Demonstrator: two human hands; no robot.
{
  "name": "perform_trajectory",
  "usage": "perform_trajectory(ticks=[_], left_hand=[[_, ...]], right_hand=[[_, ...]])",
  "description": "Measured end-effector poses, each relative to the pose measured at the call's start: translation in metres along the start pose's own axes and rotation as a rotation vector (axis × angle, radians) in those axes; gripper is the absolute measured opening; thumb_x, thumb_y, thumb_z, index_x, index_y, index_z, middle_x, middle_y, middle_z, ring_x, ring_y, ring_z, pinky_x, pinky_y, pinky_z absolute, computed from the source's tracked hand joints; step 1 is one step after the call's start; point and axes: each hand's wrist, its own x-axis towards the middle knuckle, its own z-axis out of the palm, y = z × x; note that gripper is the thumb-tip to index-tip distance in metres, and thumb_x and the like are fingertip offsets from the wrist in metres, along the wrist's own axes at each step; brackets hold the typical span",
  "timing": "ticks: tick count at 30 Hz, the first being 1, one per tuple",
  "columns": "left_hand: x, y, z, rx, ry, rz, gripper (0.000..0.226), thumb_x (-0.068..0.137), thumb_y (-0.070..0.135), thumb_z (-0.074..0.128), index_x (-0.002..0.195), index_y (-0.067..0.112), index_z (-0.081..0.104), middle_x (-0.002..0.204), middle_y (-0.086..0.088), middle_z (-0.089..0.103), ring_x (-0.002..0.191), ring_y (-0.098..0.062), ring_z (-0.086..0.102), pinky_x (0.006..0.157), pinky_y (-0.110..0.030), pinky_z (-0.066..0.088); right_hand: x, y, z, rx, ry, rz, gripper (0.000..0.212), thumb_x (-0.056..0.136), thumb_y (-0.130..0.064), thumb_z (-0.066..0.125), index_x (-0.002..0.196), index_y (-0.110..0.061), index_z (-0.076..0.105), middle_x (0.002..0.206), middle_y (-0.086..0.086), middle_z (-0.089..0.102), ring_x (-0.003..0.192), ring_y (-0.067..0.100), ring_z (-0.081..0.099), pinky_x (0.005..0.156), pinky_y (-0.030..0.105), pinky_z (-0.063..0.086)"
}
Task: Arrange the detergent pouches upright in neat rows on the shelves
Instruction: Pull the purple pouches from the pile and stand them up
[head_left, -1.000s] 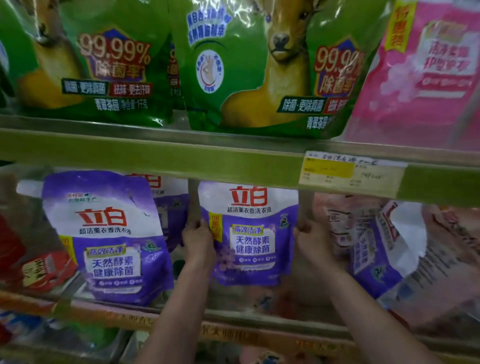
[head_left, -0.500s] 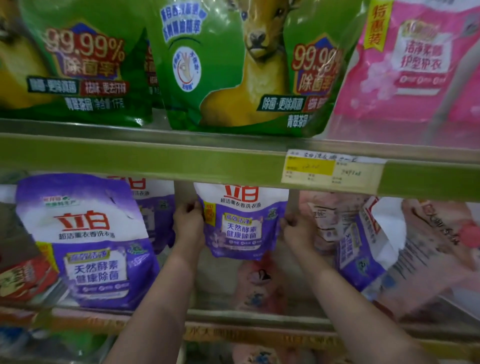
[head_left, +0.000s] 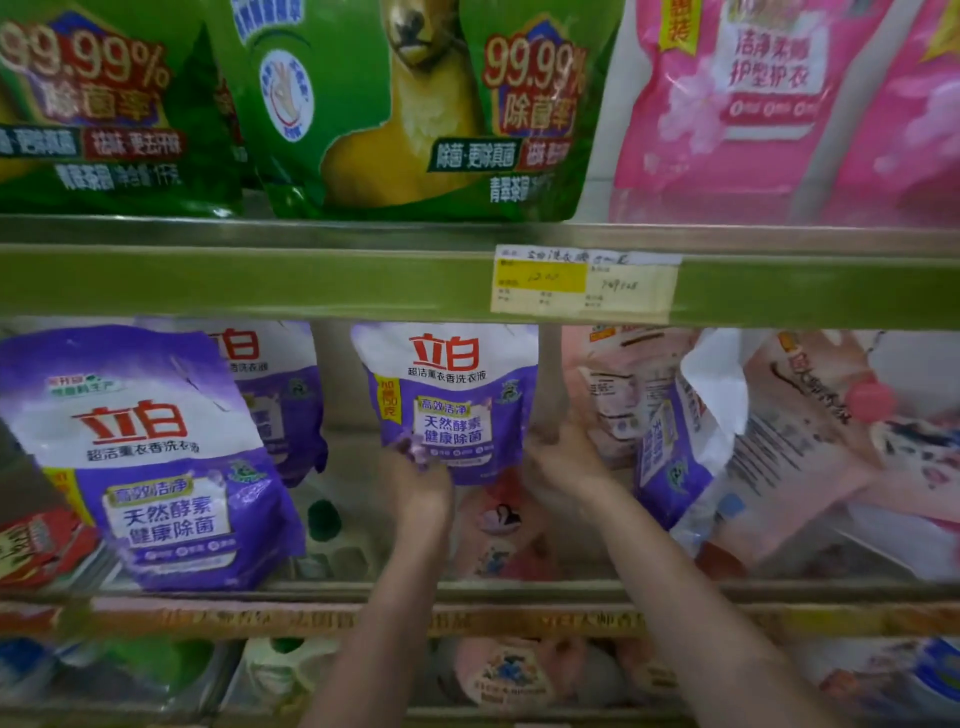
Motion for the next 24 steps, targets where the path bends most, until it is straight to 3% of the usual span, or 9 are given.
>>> perform_trajectory(ticks=[3,5,7,10,13,15,18,21,24], left_hand=[[-0.035,-0.013,0.012,0.027,-0.177,0.12,0.023,0.087,-0.001,0.051,0.103,0.014,0.046,0.089,-0.001,0.058,0.088,-0.024,0.057,0.08,-0.033,0.045],[-0.047,-0.019,0.018,0.105,-0.271,0.206,0.024,0.084,-0.007,0.051,0.099,0.011,0.05,0.089,-0.005,0.061,0.089,-0.025,0.058,0.08,-0.029,0.044],[-0.057,-0.022,0.032,0.122,-0.386,0.239,0.027,0.083,-0.01,0.051,0.096,0.013,0.052,0.091,-0.007,0.063,0.088,-0.024,0.06,0.082,-0.027,0.048],[-0.074,-0.021,0.058,0.123,-0.516,0.26,0.03,0.082,-0.012,0.051,0.103,0.01,0.053,0.085,0.006,0.06,0.079,-0.009,0.058,0.07,-0.005,0.046],[-0.088,-0.022,0.076,0.137,-0.606,0.251,0.03,0.083,-0.01,0.052,0.103,0.013,0.056,0.084,0.011,0.06,0.076,-0.001,0.057,0.068,-0.004,0.045],[-0.096,-0.023,0.077,0.144,-0.67,0.235,0.032,0.084,-0.011,0.051,0.089,0.02,0.057,0.083,0.01,0.063,0.076,0.0,0.061,0.075,-0.013,0.047],[-0.1,-0.025,0.07,0.153,-0.698,0.22,0.039,0.086,-0.01,0.05,0.081,0.028,0.057,0.079,0.013,0.064,0.071,0.009,0.061,0.069,-0.012,0.047],[-0.094,-0.025,0.059,0.111,-0.648,0.188,0.027,0.087,-0.008,0.052,0.086,0.018,0.059,0.081,0.007,0.063,0.077,-0.005,0.06,0.068,-0.011,0.047],[-0.085,-0.022,0.044,0.101,-0.585,0.219,0.018,0.086,-0.01,0.053,0.095,0.005,0.06,0.078,0.004,0.062,0.075,-0.004,0.058,0.066,-0.004,0.045]], right_hand=[[-0.044,0.018,-0.006,0.252,0.22,0.032,0.019,0.086,-0.007,0.058,0.077,-0.023,0.059,0.089,0.009,0.066,0.094,0.03,0.063,0.09,0.043,0.049],[-0.069,0.023,-0.012,0.22,0.292,-0.027,0.024,0.085,-0.006,0.06,0.075,-0.028,0.055,0.089,0.005,0.067,0.094,0.026,0.064,0.092,0.045,0.049],[-0.085,0.019,-0.028,0.169,0.326,-0.13,0.026,0.084,-0.006,0.061,0.076,-0.031,0.055,0.084,-0.005,0.067,0.089,0.016,0.065,0.089,0.039,0.052],[-0.099,-0.002,-0.061,0.129,0.483,-0.392,0.03,0.081,-0.009,0.063,0.082,-0.037,0.056,0.08,-0.019,0.064,0.079,-0.005,0.062,0.071,0.01,0.05],[-0.109,-0.014,-0.088,0.155,0.756,-0.574,0.036,0.075,-0.023,0.065,0.095,-0.047,0.045,0.091,-0.027,0.055,0.08,-0.004,0.056,0.069,0.005,0.044],[-0.101,-0.005,-0.098,0.093,0.837,-0.484,0.047,0.073,-0.032,0.068,0.108,-0.04,0.038,0.104,-0.023,0.048,0.09,-0.003,0.052,0.075,0.005,0.041],[-0.08,0.014,-0.097,0.021,0.681,-0.211,0.058,0.076,-0.026,0.071,0.123,-0.013,0.039,0.117,0.001,0.05,0.11,0.017,0.053,0.085,0.023,0.044],[-0.067,0.027,-0.08,-0.014,0.61,-0.253,0.036,0.09,-0.02,0.055,0.122,-0.007,0.049,0.111,0.001,0.055,0.105,0.017,0.054,0.082,0.023,0.038],[-0.061,0.037,-0.071,-0.129,0.672,-0.261,0.036,0.097,-0.025,0.039,0.112,0.003,0.056,0.099,0.012,0.063,0.091,0.023,0.058,0.078,0.033,0.046]])
